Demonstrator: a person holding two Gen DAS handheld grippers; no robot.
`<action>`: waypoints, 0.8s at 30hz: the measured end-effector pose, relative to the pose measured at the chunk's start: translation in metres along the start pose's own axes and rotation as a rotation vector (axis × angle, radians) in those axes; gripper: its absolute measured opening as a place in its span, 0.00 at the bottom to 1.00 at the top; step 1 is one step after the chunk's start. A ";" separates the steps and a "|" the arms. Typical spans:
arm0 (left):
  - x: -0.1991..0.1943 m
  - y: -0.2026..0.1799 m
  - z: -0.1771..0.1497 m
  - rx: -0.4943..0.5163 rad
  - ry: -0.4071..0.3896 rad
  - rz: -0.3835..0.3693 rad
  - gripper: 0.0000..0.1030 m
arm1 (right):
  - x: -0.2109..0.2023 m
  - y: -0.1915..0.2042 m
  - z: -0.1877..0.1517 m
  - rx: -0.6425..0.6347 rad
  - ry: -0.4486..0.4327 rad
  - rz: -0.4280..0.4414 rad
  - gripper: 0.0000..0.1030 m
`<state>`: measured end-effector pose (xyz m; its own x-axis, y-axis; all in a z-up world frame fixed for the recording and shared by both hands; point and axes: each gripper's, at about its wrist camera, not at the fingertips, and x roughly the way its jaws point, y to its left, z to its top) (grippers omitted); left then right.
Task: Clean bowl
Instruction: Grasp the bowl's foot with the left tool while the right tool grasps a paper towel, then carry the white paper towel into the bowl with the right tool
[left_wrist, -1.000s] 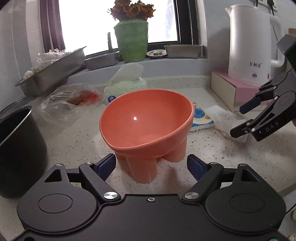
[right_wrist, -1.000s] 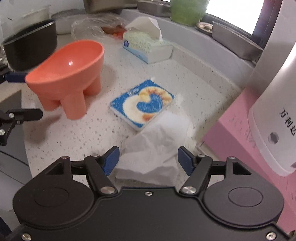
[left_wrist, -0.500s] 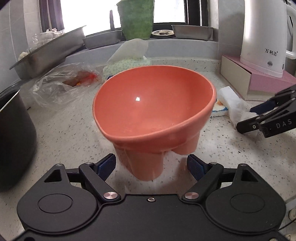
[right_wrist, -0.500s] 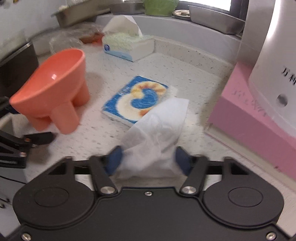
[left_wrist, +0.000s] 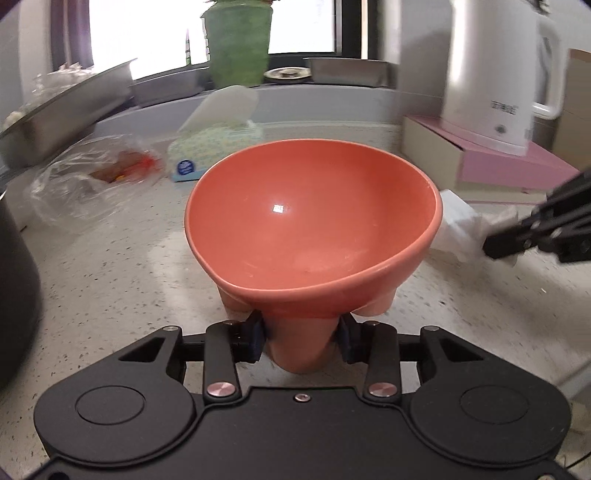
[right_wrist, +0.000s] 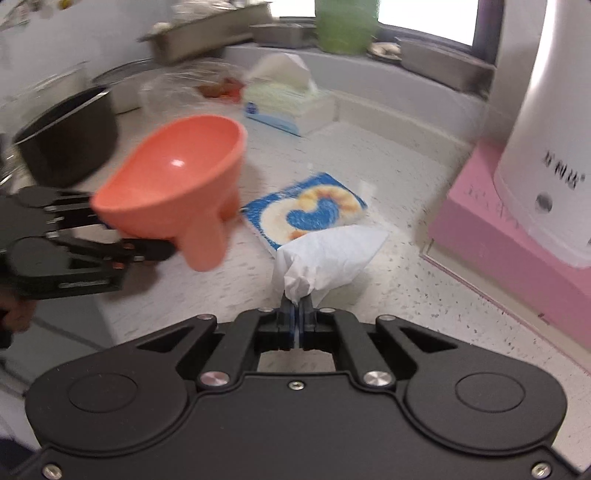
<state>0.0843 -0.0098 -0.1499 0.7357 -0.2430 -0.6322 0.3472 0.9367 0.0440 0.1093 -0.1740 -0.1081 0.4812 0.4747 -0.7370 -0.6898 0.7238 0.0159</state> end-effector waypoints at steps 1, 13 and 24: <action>-0.002 -0.001 -0.001 0.010 -0.001 -0.012 0.36 | -0.008 0.002 -0.001 -0.019 -0.003 0.008 0.02; -0.010 -0.018 -0.012 0.065 -0.019 -0.075 0.36 | -0.075 0.025 0.007 -0.201 -0.083 0.183 0.02; -0.010 -0.029 -0.014 0.120 -0.020 -0.106 0.37 | -0.059 0.054 0.037 -0.445 0.025 0.283 0.02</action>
<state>0.0587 -0.0307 -0.1551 0.7026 -0.3447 -0.6225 0.4895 0.8691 0.0712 0.0639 -0.1448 -0.0395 0.2336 0.6048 -0.7613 -0.9564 0.2839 -0.0679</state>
